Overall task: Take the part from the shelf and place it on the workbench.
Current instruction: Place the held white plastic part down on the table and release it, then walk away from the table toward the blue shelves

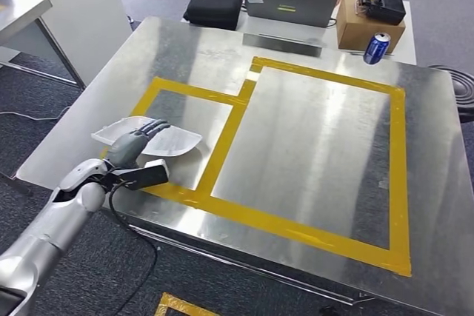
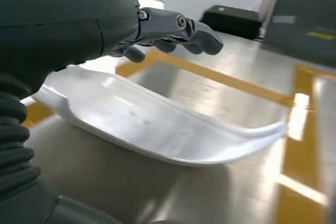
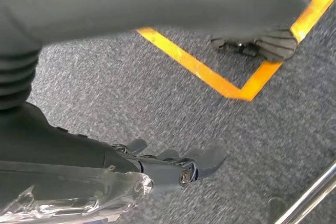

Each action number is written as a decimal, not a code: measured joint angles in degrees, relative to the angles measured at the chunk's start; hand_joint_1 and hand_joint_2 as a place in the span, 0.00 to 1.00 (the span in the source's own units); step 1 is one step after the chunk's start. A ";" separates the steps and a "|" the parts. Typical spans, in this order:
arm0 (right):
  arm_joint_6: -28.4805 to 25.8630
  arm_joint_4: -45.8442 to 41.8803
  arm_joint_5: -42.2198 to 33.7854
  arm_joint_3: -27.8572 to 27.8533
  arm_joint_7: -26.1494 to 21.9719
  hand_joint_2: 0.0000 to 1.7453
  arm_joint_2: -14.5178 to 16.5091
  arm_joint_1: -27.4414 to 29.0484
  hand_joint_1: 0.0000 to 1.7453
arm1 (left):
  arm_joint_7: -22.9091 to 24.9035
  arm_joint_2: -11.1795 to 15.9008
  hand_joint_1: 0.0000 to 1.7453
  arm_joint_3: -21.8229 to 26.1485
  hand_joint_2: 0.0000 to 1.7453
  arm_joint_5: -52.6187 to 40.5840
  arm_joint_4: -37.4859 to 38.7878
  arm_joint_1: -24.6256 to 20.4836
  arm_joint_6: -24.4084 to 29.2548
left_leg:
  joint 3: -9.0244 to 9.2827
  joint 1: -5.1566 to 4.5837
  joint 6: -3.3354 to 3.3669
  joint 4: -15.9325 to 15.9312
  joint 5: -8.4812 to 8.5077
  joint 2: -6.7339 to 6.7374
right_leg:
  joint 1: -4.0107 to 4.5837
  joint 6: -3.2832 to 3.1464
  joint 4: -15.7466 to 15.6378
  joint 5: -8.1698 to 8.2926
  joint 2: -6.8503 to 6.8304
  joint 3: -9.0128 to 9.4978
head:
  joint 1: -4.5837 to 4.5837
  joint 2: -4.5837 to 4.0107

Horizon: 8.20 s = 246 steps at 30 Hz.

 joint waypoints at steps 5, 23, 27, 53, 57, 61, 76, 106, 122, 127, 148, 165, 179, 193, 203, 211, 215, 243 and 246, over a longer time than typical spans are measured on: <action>0.86 0.01 0.13 0.00 0.30 0.00 0.00 0.22 0.00 | -9.18 0.60 0.00 5.40 0.00 28.48 -12.17 5.09 -18.16 | -0.09 0.01 -0.03 -0.11 -0.03 0.04 | 0.00 0.01 0.02 -0.05 0.04 -0.14 | 0.00 0.00; 0.82 0.06 -1.57 -0.79 5.28 0.00 0.27 0.71 0.00 | -10.43 -12.91 0.00 47.36 0.00 74.55 -38.10 13.95 11.16 | -0.09 0.09 -0.08 -0.35 -0.04 0.14 | 0.03 -0.13 0.04 -0.14 0.13 -0.25 | -0.01 0.00; 0.28 0.08 -4.43 -2.67 5.66 0.00 0.44 0.91 0.00 | -20.51 -11.69 0.00 60.22 0.00 62.33 -39.09 17.22 26.96 | 0.04 0.16 -0.27 -0.40 -0.16 0.18 | 0.08 -0.32 0.10 -0.30 0.19 -0.17 | -0.01 0.00; -1.38 0.09 -6.32 -10.27 3.59 0.00 1.10 1.33 0.00 | -21.09 -18.01 0.00 92.00 0.00 -41.05 -39.56 39.57 40.97 | 0.79 -0.46 0.36 -0.35 -0.72 0.01 | -0.54 0.12 -0.01 -0.70 -0.07 0.71 | -0.03 0.00; -1.31 0.14 -2.89 -9.50 2.84 0.00 1.39 1.06 0.00 | -8.21 -14.71 0.00 90.18 0.00 -48.38 -16.95 36.73 37.44 | 1.27 -0.84 1.13 -0.89 0.18 0.17 | -1.08 0.98 -0.18 -0.43 -0.05 0.79 | -0.06 0.00; -4.05 0.20 0.06 -7.23 5.92 0.00 1.45 0.74 0.00 | 14.67 -14.95 0.00 81.88 0.00 -44.85 11.61 32.15 18.94 | 1.31 -0.35 1.82 -2.06 1.24 0.62 | -1.15 1.81 8.51 -6.95 -0.94 -2.42 | 0.14 0.00; -7.47 0.25 -1.08 -7.21 7.88 0.00 1.47 0.45 0.00 | -1.48 -21.66 0.00 80.79 0.00 -35.87 38.39 26.13 12.71 | -3.90 0.83 -1.78 7.03 -4.51 1.02 | -0.74 -1.51 -0.74 -2.49 -0.75 3.89 | -0.30 0.00; -2.38 0.32 0.98 -6.72 3.47 0.00 1.72 0.22 0.00 | -0.87 -22.13 0.00 80.50 0.00 -36.09 41.25 24.84 2.41 | -4.60 -0.66 -0.67 4.61 -2.06 1.21 | -0.10 -2.08 -2.05 -3.84 -1.37 6.72 | -0.39 0.00; -1.95 0.32 1.62 -5.84 2.24 0.00 2.10 0.60 0.00 | 0.44 -22.15 0.00 80.98 0.00 -34.74 41.60 24.15 -1.10 | 4.45 -1.23 2.88 -3.59 0.07 1.39 | 0.24 0.71 6.79 -5.88 -1.42 -3.16 | -0.08 0.00; -2.37 0.32 1.71 -5.83 2.46 0.50 2.12 0.31 0.00 | 1.66 -22.23 0.00 81.77 0.00 -33.89 41.62 24.12 -1.28 | -0.21 -1.17 2.49 -2.78 3.26 1.39 | -0.11 1.29 11.73 -5.69 -1.43 0.81 | -0.03 0.00; -1.51 0.36 0.70 -5.91 0.86 0.00 2.28 0.05 0.00 | 5.42 -22.63 0.00 83.89 0.00 -33.08 41.69 23.79 -2.38 | 3.29 -0.74 1.15 -1.50 -0.51 -2.33 | 0.07 0.10 -1.27 0.46 4.92 1.92 | -0.31 0.01; -1.98 0.39 -2.14 -7.06 0.43 0.00 2.21 -0.11 0.00 | -1.02 -22.52 0.00 83.94 0.00 -34.99 41.75 24.57 -4.93 | -4.49 -0.89 0.29 -0.69 5.90 2.14 | 0.45 -0.96 -3.46 -5.42 -1.42 10.03 | 0.42 0.02; -2.38 0.40 -3.23 -9.10 0.24 0.00 2.17 0.08 0.00 | -4.55 -23.23 0.00 83.79 0.00 -35.70 41.77 24.53 -1.35 | 5.89 0.05 0.80 -1.35 -3.41 -3.22 | -0.05 0.59 -0.96 2.54 4.90 -0.67 | 0.06 0.02; -1.65 0.40 -4.25 -10.27 -0.91 0.00 2.11 0.22 0.00 | -2.37 -23.18 0.00 83.79 0.00 -35.31 41.78 24.70 -0.87 | 4.36 -1.46 1.49 -1.08 -1.69 7.65 | 1.16 -0.78 -0.67 -2.10 -5.06 4.10 | 0.67 0.02; -1.70 0.40 -3.82 -10.45 -0.11 0.00 2.10 0.33 0.00 | -1.44 -23.22 0.00 83.85 0.00 -35.06 41.78 24.86 -1.29 | -2.62 -0.66 -0.63 12.33 -6.19 1.07 | 0.27 -2.00 -1.57 -0.13 1.89 2.86 | 0.38 0.02; -1.52 0.40 -2.85 -10.47 0.71 0.00 2.08 0.70 0.00 | 0.79 -23.04 0.00 83.87 0.00 -35.55 41.91 24.52 -2.87 | 2.25 0.11 1.28 0.09 -0.98 -1.42 | -0.02 0.68 0.51 0.00 5.03 -0.05 | 0.29 0.02; -1.27 0.40 -2.50 -10.46 0.43 0.00 2.11 0.23 0.00 | 1.78 -22.60 0.00 83.88 0.00 -36.03 41.91 24.68 -2.67 | 2.18 -0.17 2.07 -0.01 -0.87 1.98 | -0.14 1.57 13.27 -6.79 -0.74 -5.62 | 0.82 0.02; -1.01 0.40 -0.92 -10.23 1.45 0.00 1.99 0.50 0.00 | 6.46 -23.60 0.00 89.76 0.00 -28.94 41.91 24.03 -6.32 | 0.99 0.18 1.81 0.51 -0.49 -0.57 | -0.12 0.88 4.61 -3.08 2.46 -1.68 | 0.72 0.02; -0.99 0.40 -0.88 -10.20 1.44 0.00 2.01 0.11 0.00 | 6.44 -23.58 0.00 89.79 0.00 -29.10 41.91 24.42 -6.33 | 1.13 -0.11 2.11 0.53 -0.71 2.19 | -0.32 1.44 15.37 -8.20 -1.12 -6.66 | 0.96 0.02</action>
